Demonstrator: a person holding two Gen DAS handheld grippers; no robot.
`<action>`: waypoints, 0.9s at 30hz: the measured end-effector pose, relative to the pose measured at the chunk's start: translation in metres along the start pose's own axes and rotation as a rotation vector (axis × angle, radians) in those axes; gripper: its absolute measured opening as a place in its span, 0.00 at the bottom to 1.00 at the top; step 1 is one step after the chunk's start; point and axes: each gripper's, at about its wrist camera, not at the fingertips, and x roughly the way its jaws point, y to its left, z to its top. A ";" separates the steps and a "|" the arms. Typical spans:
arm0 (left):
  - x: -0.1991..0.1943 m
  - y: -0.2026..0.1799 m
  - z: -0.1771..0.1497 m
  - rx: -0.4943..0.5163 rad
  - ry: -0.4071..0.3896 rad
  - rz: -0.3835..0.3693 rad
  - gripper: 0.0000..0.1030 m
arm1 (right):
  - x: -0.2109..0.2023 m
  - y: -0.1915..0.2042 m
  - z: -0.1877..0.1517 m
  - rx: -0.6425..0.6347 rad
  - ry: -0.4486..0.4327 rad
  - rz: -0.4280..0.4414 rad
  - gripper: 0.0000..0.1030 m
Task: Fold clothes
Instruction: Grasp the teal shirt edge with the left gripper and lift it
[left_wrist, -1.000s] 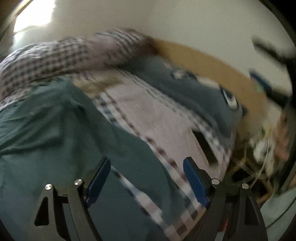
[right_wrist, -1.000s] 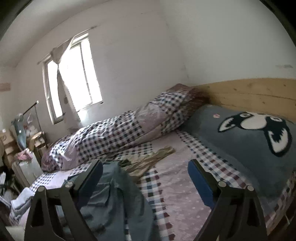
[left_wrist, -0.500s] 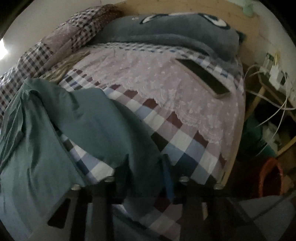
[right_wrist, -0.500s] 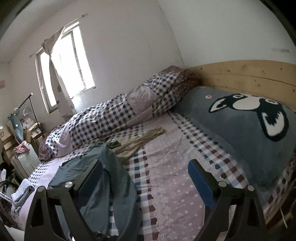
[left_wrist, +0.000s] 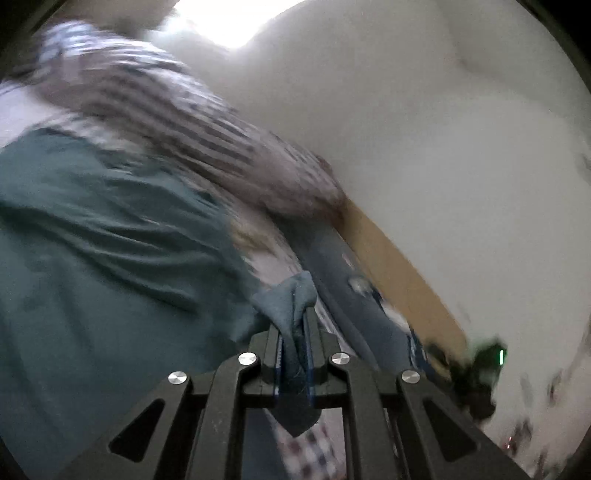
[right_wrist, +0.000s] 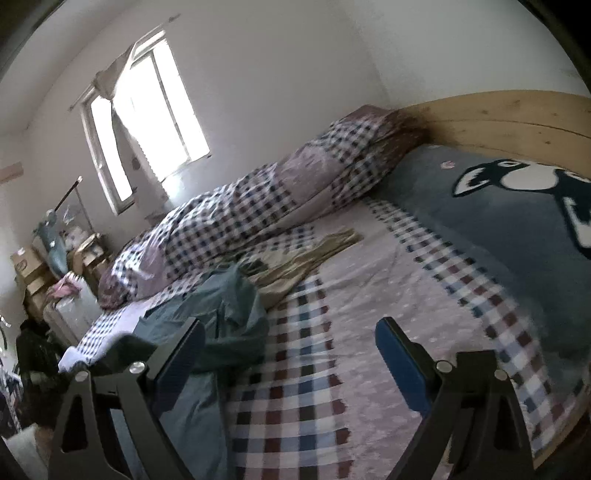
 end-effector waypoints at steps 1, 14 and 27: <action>-0.009 0.020 0.007 -0.033 -0.021 0.034 0.08 | 0.006 0.006 -0.001 -0.010 0.010 0.011 0.93; -0.011 0.105 0.001 0.056 0.113 0.228 0.63 | 0.114 0.065 -0.037 -0.071 0.198 0.123 0.93; 0.000 0.058 -0.012 0.435 0.122 0.282 0.73 | 0.242 0.115 -0.092 -0.204 0.477 0.097 0.79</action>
